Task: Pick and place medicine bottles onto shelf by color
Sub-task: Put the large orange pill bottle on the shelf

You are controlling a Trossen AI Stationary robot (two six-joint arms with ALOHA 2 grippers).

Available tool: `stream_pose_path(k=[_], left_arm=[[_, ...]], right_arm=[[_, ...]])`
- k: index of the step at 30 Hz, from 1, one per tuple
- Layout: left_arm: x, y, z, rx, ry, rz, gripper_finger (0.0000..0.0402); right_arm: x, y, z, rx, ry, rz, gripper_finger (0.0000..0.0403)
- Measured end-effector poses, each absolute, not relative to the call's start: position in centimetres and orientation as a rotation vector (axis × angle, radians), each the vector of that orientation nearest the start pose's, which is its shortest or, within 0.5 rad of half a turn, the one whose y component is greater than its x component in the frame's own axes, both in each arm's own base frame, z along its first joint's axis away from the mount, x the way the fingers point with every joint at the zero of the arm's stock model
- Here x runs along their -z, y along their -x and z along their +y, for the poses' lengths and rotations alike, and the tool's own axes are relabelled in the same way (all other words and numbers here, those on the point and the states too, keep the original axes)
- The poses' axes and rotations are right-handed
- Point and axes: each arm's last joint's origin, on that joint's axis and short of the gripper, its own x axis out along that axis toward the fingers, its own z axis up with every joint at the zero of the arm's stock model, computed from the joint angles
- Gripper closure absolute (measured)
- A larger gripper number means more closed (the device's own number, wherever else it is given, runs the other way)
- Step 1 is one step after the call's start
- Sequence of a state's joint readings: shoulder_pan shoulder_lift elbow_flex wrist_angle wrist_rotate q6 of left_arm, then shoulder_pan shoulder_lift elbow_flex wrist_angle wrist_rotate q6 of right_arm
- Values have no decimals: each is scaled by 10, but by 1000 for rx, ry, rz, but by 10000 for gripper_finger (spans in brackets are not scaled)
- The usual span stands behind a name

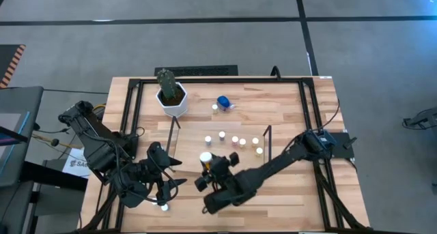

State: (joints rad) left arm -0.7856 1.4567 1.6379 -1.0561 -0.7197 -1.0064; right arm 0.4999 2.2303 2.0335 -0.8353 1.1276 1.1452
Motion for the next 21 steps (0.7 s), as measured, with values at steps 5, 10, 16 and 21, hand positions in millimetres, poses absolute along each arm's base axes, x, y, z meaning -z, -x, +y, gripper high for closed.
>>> stream_pose_path(k=[5, 10, 16, 21], left_arm=[[-400, -208, -184, -195, 374, 635, 120], [-404, -204, -181, -157, 379, 657, 120], [-412, -196, -173, -145, 397, 638, 120], [-417, -189, -166, -145, 400, 634, 120]], right_arm=[[-234, -443, 197, 911, -212, 259, 208], [-195, -456, 197, 956, -155, 243, 205], [-158, -470, 202, 991, -154, 161, 203], [-139, -480, 204, 1009, -204, 79, 203]])
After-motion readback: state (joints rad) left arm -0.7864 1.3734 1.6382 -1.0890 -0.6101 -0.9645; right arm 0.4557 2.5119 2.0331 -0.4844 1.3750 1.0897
